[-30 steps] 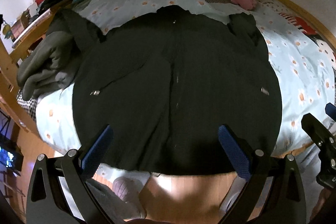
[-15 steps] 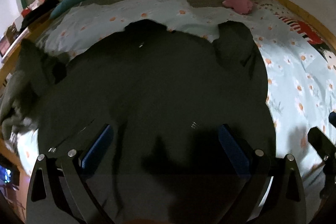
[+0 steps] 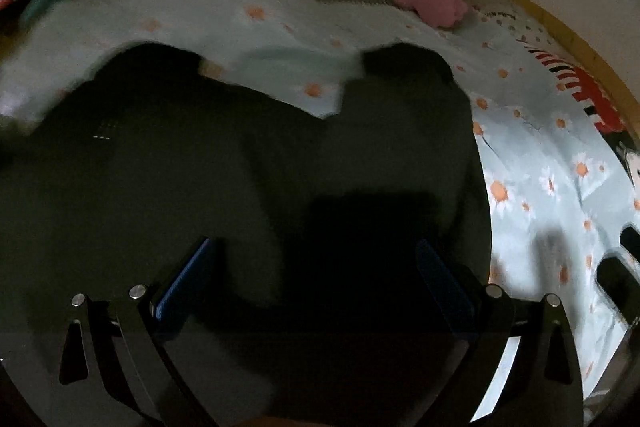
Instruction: Fold large clothes
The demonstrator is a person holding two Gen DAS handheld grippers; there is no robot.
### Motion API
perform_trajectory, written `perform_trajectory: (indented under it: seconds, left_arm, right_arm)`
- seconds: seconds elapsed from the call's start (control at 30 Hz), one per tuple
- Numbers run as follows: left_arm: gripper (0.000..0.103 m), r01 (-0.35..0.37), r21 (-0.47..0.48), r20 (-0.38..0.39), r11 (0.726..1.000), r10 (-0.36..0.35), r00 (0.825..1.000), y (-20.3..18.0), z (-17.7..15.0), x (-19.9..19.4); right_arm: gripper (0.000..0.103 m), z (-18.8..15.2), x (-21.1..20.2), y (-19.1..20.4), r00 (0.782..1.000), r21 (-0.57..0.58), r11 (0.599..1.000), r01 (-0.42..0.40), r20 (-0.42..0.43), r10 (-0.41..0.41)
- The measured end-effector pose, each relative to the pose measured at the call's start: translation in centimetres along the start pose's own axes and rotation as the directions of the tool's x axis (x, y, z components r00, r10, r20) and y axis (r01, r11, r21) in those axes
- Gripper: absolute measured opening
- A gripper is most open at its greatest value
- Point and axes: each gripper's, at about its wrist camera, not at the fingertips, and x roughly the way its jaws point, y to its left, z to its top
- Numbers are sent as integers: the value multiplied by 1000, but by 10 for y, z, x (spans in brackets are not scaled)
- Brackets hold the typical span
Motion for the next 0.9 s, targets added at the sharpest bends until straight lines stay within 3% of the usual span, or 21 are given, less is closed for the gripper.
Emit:
perform_trajectory:
  seconds: [0.03,0.13,0.3,0.4,0.47,0.53,0.63,0.7,0.73,0.77,0.9]
  left_arm:
    - [98,19,-1,0,1000,-19,1000,-6,2,18]
    - [99,-13,24,-4,1000,13,1000,-21,3,55]
    - [99,-21,22,9,1000,21,1000,-21,-2,67]
    - [99,-11,24,30,1000,10,1000,-19,-7,69]
    - [99,-5,25,39,1000,4,999,-18,-10,66]
    - [99,-2,24,46,1000,1,999,-17,-12,66]
    - [99,-1,26,52,1000,0,999,-16,-12,67]
    - [99,2,26,54,1000,-3,999,-16,-12,67]
    - [99,4,25,53,1000,-5,999,-17,-13,66]
    - [99,6,26,51,1000,-7,999,-17,-13,65]
    - [98,24,35,34,999,-25,999,-17,-15,56]
  right_arm:
    - [100,10,12,-6,1000,4,1000,-14,5,14]
    - [100,43,59,-22,998,14,998,-58,4,58]
    - [100,94,160,-36,990,62,993,-104,-86,109]
    - [100,108,219,-50,974,193,973,-123,-166,156]
    - [101,105,255,-59,949,285,951,-121,-249,195]
    - [101,104,254,-56,961,286,949,-132,-200,193]
    - [99,100,251,-54,959,308,937,-162,-175,224]
    - [69,100,246,-53,951,284,939,-192,-182,250]
    - [34,100,244,-54,941,283,934,-219,-190,279]
    - [22,97,240,-56,913,317,904,-287,-194,358]
    - [11,87,222,-48,880,291,882,-371,-194,434]
